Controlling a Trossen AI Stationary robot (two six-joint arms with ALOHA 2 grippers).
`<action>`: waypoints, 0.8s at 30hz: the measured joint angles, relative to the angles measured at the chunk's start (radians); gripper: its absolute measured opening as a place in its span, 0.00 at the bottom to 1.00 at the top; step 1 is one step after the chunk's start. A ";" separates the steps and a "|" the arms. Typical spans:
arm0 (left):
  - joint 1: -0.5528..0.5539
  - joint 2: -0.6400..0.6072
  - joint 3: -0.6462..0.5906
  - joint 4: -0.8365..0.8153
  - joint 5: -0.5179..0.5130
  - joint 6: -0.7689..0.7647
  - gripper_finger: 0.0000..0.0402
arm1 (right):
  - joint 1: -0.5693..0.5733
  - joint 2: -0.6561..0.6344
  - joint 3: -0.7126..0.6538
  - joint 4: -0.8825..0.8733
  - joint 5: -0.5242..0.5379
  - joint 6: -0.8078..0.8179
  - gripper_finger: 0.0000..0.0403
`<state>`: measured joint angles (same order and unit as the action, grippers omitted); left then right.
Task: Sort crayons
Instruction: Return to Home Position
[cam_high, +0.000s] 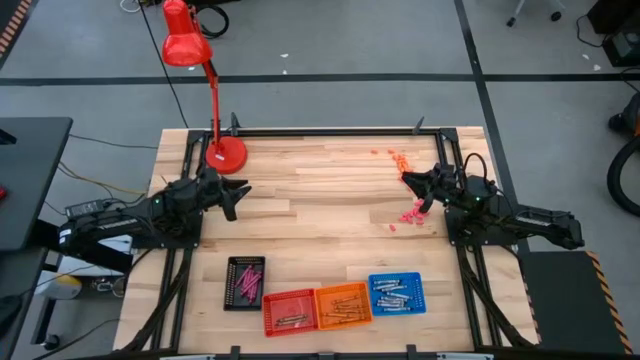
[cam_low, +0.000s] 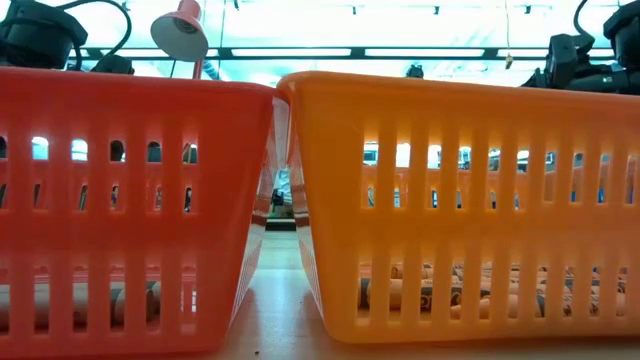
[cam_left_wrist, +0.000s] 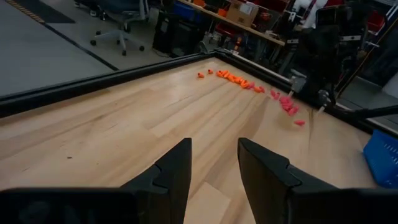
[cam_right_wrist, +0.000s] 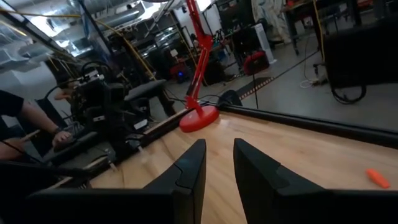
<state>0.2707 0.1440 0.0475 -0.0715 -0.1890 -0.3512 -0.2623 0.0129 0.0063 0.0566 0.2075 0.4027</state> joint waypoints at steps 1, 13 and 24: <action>0.000 0.000 0.000 0.000 0.000 0.000 0.35 | 0.000 0.000 0.000 0.000 0.000 0.008 0.21; 0.000 0.000 0.000 0.000 0.000 0.000 0.35 | 0.000 0.000 0.000 0.001 -0.001 0.024 0.21; 0.000 0.000 0.000 0.000 0.000 -0.002 0.35 | 0.000 0.000 0.000 0.001 -0.002 0.023 0.21</action>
<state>0.2707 0.1440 0.0475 -0.0711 -0.1890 -0.3527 -0.2623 0.0130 0.0063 0.0578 0.2058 0.4257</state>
